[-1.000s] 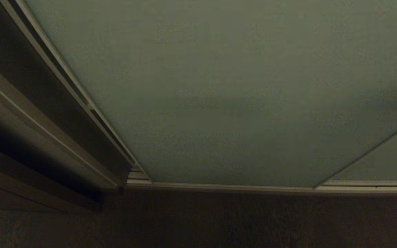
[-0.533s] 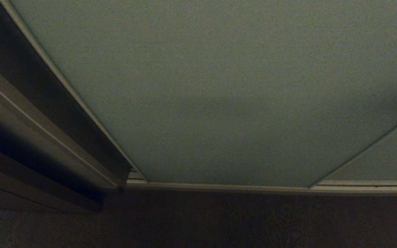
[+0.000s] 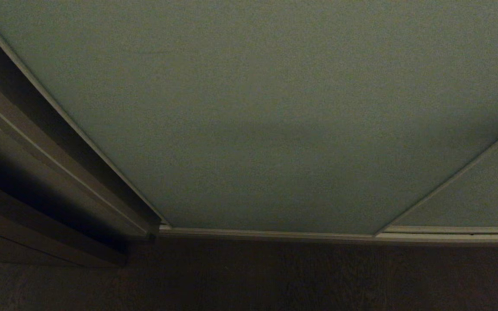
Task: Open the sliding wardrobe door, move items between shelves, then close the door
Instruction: Close the door
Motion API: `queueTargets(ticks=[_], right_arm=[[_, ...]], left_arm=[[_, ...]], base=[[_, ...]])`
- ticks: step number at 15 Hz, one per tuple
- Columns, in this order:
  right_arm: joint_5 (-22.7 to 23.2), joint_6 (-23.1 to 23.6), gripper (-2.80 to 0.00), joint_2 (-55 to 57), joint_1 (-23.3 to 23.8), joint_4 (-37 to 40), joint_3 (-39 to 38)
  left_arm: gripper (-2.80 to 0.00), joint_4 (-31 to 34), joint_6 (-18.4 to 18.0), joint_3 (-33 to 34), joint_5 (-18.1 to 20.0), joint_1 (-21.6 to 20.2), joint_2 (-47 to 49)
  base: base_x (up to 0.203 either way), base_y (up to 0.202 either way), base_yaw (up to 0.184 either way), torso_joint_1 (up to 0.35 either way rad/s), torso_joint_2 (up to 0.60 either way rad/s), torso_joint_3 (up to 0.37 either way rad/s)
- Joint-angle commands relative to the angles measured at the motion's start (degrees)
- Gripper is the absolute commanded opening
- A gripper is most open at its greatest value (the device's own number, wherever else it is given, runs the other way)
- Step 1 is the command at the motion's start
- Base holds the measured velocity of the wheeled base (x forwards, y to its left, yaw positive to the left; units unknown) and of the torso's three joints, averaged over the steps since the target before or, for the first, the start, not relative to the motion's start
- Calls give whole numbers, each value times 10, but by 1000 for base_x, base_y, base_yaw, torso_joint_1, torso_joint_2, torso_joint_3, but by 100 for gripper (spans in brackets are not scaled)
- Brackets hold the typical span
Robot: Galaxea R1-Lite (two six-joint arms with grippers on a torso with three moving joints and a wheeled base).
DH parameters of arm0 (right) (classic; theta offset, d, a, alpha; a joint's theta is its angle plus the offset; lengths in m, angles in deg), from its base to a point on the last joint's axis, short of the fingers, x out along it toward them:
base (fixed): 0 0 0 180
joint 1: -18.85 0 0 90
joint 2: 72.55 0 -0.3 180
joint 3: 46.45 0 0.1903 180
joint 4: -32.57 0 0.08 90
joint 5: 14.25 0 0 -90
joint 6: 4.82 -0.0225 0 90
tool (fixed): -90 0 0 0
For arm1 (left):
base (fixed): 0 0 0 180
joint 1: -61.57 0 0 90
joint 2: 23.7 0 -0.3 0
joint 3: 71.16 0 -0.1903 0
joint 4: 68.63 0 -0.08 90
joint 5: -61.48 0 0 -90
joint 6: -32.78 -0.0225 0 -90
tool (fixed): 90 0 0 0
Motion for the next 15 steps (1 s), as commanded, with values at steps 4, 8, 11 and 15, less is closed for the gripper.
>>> queueTargets(ticks=[4,8,11,15], right_arm=[[1,24,-280,-31,-11,-8,-49],[-23,141,-280,-106,-58,-6,-144],[-97,208,-280,-175,-124,-7,-232],[-175,253,-280,-302,-208,-10,-355]], left_arm=[[-280,0,0,0,0,0,0],[-280,0,0,0,0,0,0],[-280,0,0,0,0,0,0],[-280,0,0,0,0,0,0]], base=[[0,0,0,0,0,0],[0,0,0,0,0,0],[0,0,0,0,0,0],[0,0,0,0,0,0]])
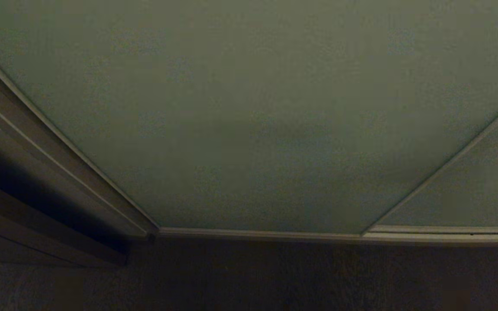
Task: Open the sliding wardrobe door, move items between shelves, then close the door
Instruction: Close the door
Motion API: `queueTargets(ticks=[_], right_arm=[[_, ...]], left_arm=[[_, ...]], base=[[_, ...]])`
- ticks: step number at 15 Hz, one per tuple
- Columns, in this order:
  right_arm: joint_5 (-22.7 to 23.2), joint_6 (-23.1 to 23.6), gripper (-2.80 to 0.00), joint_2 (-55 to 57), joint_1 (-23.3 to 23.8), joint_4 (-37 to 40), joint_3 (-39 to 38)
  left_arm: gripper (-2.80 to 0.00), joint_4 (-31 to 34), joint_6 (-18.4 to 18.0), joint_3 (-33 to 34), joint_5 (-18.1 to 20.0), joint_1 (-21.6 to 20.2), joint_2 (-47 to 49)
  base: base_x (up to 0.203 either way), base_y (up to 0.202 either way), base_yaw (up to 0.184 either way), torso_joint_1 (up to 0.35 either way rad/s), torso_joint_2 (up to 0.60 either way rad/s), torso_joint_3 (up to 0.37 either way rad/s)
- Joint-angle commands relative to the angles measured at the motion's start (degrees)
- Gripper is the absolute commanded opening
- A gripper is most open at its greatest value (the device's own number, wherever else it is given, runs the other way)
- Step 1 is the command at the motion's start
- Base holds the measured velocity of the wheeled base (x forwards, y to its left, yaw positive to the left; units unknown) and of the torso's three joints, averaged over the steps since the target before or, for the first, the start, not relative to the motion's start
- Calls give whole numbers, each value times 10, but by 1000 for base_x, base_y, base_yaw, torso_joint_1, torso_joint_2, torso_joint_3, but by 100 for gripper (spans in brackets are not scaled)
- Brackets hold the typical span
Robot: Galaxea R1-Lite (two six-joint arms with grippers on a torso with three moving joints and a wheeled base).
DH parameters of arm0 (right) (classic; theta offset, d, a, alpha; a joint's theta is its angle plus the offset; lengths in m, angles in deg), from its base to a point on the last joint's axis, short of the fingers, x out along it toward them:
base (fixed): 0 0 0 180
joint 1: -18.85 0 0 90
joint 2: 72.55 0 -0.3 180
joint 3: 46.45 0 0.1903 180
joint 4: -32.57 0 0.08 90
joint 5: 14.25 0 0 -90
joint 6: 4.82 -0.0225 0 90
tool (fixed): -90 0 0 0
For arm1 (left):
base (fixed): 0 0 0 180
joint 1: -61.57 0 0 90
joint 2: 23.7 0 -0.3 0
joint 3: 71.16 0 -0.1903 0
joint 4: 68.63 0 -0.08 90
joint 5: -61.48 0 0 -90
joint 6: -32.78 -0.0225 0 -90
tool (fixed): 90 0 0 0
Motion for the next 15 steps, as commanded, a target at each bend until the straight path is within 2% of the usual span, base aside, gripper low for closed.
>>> queueTargets(ticks=[1,7,8,10,11,13,15], right_arm=[[-20,10,-280,-101,-36,-1,-61],[-105,29,-280,-389,-136,4,-236],[-127,35,-280,-429,-147,7,-274],[-218,47,-280,-468,-166,-4,-340],[-236,52,-280,-504,-177,-11,-363],[-248,75,-280,-582,-188,-19,-418],[-254,89,-280,-601,-194,-91,-468]], left_arm=[[-280,0,0,0,0,0,1],[-280,1,0,0,0,0,0],[-280,0,0,0,0,0,1],[-280,0,0,0,0,0,1],[-280,0,0,0,0,0,0],[-280,0,0,0,0,0,1],[-280,0,0,0,0,0,0]], base=[[0,0,0,0,0,0],[0,0,0,0,0,0],[0,0,0,0,0,0],[0,0,0,0,0,0],[0,0,0,0,0,0],[0,0,0,0,0,0],[0,0,0,0,0,0]])
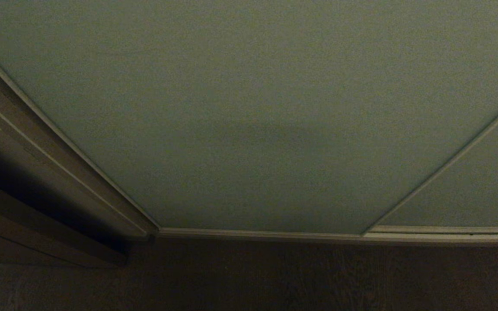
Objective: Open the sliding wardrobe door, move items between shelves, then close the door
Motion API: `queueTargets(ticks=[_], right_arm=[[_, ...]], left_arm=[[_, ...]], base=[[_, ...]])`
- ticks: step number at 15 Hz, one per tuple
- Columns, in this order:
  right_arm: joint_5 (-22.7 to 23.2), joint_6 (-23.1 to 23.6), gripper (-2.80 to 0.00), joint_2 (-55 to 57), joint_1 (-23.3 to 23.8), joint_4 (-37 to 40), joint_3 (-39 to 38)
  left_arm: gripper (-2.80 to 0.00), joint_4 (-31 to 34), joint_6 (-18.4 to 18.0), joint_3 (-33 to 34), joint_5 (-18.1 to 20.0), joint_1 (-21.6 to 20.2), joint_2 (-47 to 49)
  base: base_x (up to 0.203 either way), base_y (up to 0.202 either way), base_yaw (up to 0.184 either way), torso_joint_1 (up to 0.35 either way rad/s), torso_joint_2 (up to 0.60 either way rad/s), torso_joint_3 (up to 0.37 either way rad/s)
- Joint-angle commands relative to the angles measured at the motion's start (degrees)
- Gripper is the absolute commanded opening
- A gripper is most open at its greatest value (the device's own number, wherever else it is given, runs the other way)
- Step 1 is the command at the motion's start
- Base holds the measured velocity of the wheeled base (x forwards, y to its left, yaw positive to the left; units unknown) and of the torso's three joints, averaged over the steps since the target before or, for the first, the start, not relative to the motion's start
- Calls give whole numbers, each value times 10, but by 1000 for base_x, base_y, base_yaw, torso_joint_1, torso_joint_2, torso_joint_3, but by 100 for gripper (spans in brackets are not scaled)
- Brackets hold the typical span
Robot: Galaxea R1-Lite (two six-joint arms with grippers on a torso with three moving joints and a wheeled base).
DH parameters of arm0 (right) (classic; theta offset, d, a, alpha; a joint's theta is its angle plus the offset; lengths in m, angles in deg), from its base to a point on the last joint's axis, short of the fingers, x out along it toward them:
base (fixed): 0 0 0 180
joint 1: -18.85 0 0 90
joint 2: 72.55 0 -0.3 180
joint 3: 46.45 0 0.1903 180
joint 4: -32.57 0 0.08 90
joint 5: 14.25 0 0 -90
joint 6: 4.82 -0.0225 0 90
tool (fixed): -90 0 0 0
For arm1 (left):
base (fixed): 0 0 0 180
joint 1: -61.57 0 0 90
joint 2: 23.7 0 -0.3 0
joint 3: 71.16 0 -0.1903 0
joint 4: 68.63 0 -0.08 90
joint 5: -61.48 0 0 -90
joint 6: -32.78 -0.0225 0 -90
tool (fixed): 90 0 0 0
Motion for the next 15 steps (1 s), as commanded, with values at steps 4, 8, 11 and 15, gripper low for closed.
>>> queueTargets(ticks=[4,8,11,15], right_arm=[[-5,-16,-280,-38,-5,-24,-28],[-5,-17,-280,-37,-5,-24,-28],[-5,-23,-280,-38,-5,-27,-28],[-5,-22,-280,-37,-5,-26,-27]], left_arm=[[-280,1,0,0,0,0,0],[-280,0,0,0,0,0,1],[-280,0,0,0,0,0,1],[-280,0,0,0,0,0,1]], base=[[0,0,0,0,0,0],[0,0,0,0,0,0],[0,0,0,0,0,0],[0,0,0,0,0,0]])
